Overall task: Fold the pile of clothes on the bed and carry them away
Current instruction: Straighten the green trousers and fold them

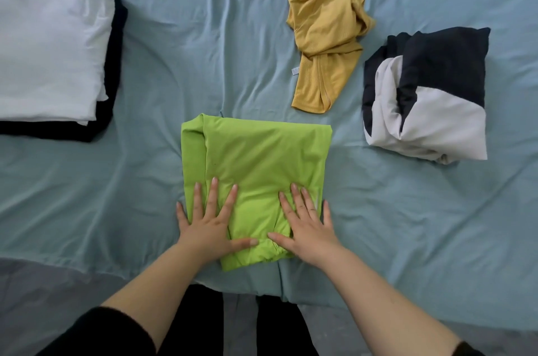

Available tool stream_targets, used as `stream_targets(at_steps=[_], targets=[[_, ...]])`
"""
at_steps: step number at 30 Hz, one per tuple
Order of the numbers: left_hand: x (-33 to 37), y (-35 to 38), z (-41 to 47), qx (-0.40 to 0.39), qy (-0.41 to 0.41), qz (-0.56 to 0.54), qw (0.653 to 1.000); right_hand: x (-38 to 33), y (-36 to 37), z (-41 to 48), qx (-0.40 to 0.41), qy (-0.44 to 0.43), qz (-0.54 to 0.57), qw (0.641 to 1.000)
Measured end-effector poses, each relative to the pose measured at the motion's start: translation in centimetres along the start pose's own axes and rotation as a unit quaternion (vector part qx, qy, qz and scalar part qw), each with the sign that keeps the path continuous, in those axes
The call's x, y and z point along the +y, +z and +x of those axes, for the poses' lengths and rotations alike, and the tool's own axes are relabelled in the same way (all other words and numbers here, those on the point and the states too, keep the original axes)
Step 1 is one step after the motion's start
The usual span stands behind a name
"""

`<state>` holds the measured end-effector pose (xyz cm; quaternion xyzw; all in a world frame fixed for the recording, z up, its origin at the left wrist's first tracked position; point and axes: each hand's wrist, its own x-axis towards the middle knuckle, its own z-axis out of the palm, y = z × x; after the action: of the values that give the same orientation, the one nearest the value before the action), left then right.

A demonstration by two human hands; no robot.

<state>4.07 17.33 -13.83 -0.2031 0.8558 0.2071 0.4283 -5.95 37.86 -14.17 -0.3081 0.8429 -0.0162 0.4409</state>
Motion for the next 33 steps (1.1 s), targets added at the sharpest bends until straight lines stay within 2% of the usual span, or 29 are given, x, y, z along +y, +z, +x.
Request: stream_targets(at_steps=[2,3,5,6,7,9,11,14,17,20,23,26,33], targets=[[0.0,-0.1,-0.8,0.040,0.019,-0.040,0.998,-0.1,-0.5,-0.6,0.033,-0.016,0.058,0.998],[-0.1,-0.2,-1.5,0.084,0.024,-0.073,0.993,-0.1,-0.9,-1.1,0.090,-0.017,0.114,0.989],[-0.4,-0.4,-2.8,0.174,-0.011,-0.176,0.969,0.1,-1.5,-2.1,0.260,0.022,0.219,0.940],[-0.4,-0.6,-3.1,0.195,-0.049,-0.243,0.949,0.3,-1.5,-2.3,0.320,0.072,0.258,0.909],[-0.3,-0.9,-3.2,0.197,-0.093,-0.317,0.923,0.4,-1.7,-2.3,0.342,0.132,0.305,0.879],[0.0,-1.5,-2.8,0.171,-0.173,-0.434,0.868,0.1,-1.9,-1.8,0.277,0.231,0.414,0.836],[0.6,-1.7,-2.2,0.158,-0.210,-0.469,0.843,-0.2,-1.9,-1.0,0.225,0.274,0.428,0.832],[1.7,-1.1,-1.7,0.156,-0.216,-0.451,0.852,-1.3,-2.0,-0.3,0.183,0.264,0.462,0.827],[2.3,-1.2,-1.8,0.169,-0.227,-0.358,0.890,-2.1,-2.0,-0.5,0.144,0.236,0.503,0.819],[2.3,-2.2,-2.6,0.198,-0.184,-0.331,0.904,-2.9,-2.6,-1.5,0.157,0.207,0.527,0.809],[2.7,-3.5,-3.8,0.208,-0.128,-0.368,0.897,-3.4,-3.9,-2.7,0.178,0.182,0.549,0.796],[4.7,-5.2,-5.2,0.243,-0.065,-0.403,0.880,-2.8,-6.1,-4.2,0.212,0.155,0.545,0.797],[16.3,-11.5,-5.3,0.273,0.107,-0.457,0.840,6.4,-15.8,-10.0,0.339,0.113,0.492,0.794]])
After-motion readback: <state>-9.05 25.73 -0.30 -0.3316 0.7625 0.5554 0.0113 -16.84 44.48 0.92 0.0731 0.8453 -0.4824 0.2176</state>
